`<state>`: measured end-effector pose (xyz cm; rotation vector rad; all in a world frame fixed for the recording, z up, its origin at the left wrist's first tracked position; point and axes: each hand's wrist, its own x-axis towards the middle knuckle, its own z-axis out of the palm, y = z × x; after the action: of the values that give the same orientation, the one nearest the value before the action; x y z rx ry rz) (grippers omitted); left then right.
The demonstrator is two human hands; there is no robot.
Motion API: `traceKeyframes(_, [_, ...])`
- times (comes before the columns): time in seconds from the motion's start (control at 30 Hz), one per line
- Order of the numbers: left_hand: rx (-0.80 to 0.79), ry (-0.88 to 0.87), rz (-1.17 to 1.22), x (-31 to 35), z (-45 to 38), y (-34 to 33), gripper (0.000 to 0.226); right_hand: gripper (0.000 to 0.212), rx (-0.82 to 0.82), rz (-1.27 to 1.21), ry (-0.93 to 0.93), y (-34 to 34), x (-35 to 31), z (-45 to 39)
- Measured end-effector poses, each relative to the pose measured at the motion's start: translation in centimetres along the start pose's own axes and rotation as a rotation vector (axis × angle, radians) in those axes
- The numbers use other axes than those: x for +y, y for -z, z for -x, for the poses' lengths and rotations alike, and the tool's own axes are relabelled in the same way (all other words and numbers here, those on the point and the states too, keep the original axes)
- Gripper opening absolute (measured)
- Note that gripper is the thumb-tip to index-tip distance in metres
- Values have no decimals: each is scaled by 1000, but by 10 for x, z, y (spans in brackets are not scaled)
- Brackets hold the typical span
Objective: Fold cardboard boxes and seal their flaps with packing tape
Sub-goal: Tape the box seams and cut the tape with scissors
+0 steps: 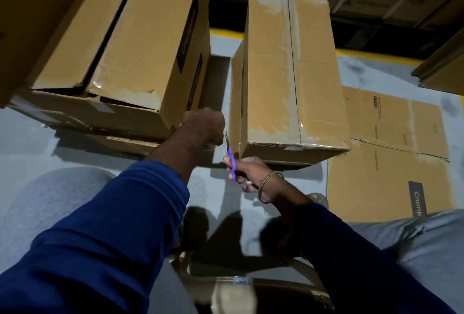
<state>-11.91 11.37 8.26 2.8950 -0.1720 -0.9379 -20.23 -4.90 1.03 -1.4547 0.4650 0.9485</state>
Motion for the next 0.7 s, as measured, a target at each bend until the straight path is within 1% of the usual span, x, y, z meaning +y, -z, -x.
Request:
traceKeyframes(0.1, [28,27,-16,-8,4,10,29,35,-17,114,-35,1,4,5])
traceKeyframes(0.13, [42,38,-8,-9,5,16,28,37,-16,207,-34,5,2,9])
traceKeyframes(0.2, [59,55,51,-13,8,30,24,40,8,532,31,14,-4,17])
traceKeyframes(0.23, [73,55,108,-13,10,37,21,38,47,668,88,19,-10,23])
traceKeyframes(0.27, [95,52,174,-14,12,45,17,33,99,732,149,25,-17,29])
traceKeyframes(0.33, [150,39,277,-15,17,59,10,28,240,669,259,38,-39,44])
traceKeyframes(0.47, [216,14,269,-19,39,76,6,21,704,671,427,89,-82,53])
traceKeyframes(0.53, [211,-1,269,-21,53,78,7,22,894,701,429,115,-93,45])
traceKeyframes(0.57, [200,-10,281,-21,59,78,7,22,954,743,419,125,-96,38])
traceKeyframes(0.63, [168,-33,315,-22,71,77,7,20,1027,863,357,139,-102,25])
traceKeyframes(0.7, [142,-53,332,-20,77,76,6,19,1060,994,287,147,-104,12])
